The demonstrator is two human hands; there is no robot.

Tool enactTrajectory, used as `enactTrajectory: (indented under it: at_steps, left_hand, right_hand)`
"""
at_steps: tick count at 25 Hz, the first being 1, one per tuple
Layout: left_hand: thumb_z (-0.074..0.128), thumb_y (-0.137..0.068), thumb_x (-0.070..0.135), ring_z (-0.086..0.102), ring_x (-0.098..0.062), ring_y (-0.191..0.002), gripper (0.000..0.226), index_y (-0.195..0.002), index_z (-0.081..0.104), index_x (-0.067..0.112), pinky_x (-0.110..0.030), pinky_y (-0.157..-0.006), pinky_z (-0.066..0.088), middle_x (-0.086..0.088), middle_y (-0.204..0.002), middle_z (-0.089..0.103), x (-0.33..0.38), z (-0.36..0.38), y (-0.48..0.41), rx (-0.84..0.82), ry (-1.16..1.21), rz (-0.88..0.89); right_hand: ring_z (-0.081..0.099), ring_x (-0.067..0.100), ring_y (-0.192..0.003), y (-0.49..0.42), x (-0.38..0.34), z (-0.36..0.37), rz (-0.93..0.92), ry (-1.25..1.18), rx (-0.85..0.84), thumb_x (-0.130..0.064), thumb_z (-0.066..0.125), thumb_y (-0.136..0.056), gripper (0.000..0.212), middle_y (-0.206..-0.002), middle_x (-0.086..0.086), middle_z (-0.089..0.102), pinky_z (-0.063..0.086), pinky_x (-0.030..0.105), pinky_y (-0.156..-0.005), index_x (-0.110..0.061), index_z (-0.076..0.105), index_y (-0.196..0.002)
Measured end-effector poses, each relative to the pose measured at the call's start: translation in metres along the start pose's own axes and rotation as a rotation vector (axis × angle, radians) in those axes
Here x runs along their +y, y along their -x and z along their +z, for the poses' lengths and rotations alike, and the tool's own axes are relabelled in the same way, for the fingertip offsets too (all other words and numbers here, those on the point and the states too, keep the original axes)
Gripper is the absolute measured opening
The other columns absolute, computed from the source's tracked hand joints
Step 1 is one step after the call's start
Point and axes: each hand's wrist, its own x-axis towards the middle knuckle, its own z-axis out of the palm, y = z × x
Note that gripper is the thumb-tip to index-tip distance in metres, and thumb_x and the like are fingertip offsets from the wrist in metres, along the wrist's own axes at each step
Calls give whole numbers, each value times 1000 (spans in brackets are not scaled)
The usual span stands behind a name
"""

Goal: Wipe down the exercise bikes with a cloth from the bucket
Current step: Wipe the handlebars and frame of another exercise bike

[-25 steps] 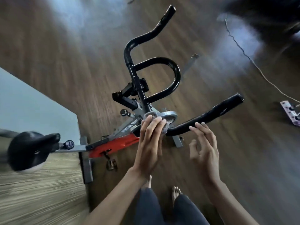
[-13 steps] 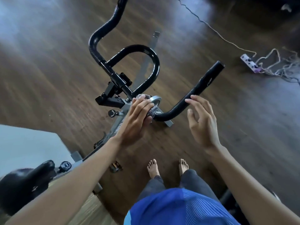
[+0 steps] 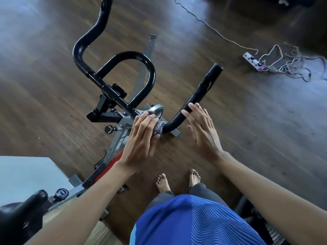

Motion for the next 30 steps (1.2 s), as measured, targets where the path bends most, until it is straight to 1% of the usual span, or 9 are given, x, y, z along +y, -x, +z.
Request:
enactTrajectory:
  at_steps: [7, 11, 15, 17, 20, 22, 25, 28, 30]
  left_hand:
    - [51, -101, 16, 32, -32, -143, 40, -137, 48, -2, -57, -118, 24, -12, -142, 42, 45, 24, 2, 91, -79, -195]
    - [47, -102, 19, 30, -32, -143, 41, -137, 47, -1, -57, -117, 26, -10, -143, 37, 63, 39, -2, 133, -139, -284]
    - [47, -102, 17, 27, -33, -145, 43, -140, 43, -3, -58, -116, 26, -14, -146, 36, 90, 53, -13, 140, -138, -412]
    - [48, -102, 13, 22, -30, -149, 47, -145, 38, -3, -55, -119, 23, -16, -153, 35, 93, 46, -14, 121, -63, -422]
    - [38, -104, 11, 28, -19, -148, 46, -146, 35, -5, -34, -121, 25, -12, -154, 34, 88, 22, -10, 156, 217, -434]
    - [35, -104, 10, 43, -16, -139, 41, -142, 41, -3, -26, -113, 36, -10, -148, 44, 79, 5, -7, 238, 343, -505]
    - [35, -100, 5, 50, -19, -131, 38, -133, 52, -2, -37, -109, 42, -13, -138, 55, 54, -9, -6, 269, 303, -504]
    - [38, -103, 14, 29, -26, -147, 40, -139, 47, -1, -43, -122, 24, -16, -149, 44, 16, -6, -2, 136, 120, -419]
    - [38, -104, 21, 20, -30, -151, 45, -143, 42, -1, -35, -125, 13, -18, -155, 36, 3, -2, 2, 72, 83, -361]
  right_hand:
    - [48, 26, -139, -25, 23, -13, -213, -53, 28, -8, 57, -100, 30, -136, 12, 61, 32, 46, -120, -2, 64, -128]
    - [56, 27, -131, -36, 31, -14, -266, -82, 6, -7, 63, -98, 24, -126, 13, 65, 36, 45, -118, -1, 68, -121]
    - [55, 24, -128, -33, 9, -24, -116, -179, -41, -6, 59, -98, 25, -127, 11, 63, 39, 45, -114, -3, 68, -121]
    - [54, 19, -125, -23, -24, -31, 1, -304, -98, -7, 57, -98, 27, -130, 7, 61, 41, 37, -112, -5, 66, -124]
    - [47, 17, -133, -14, -68, -31, 86, -407, -186, -12, 51, -101, 36, -141, 5, 55, 36, 30, -115, -7, 58, -136]
    - [37, 20, -145, -17, -84, -22, 94, -349, -257, -24, 40, -104, 46, -150, 9, 47, 26, 35, -122, -6, 50, -144]
    - [20, 19, -153, -18, -100, -4, 146, -167, -320, -33, 29, -106, 52, -160, 6, 36, 8, 39, -127, -12, 37, -153]
    - [23, 20, -152, -16, -112, 16, 201, 16, -205, -37, 27, -106, 53, -157, 4, 40, 4, 39, -127, -13, 40, -152]
    - [34, 21, -146, -16, -113, 27, 204, 96, -103, -43, 30, -106, 53, -148, 3, 49, 10, 42, -127, -14, 48, -146]
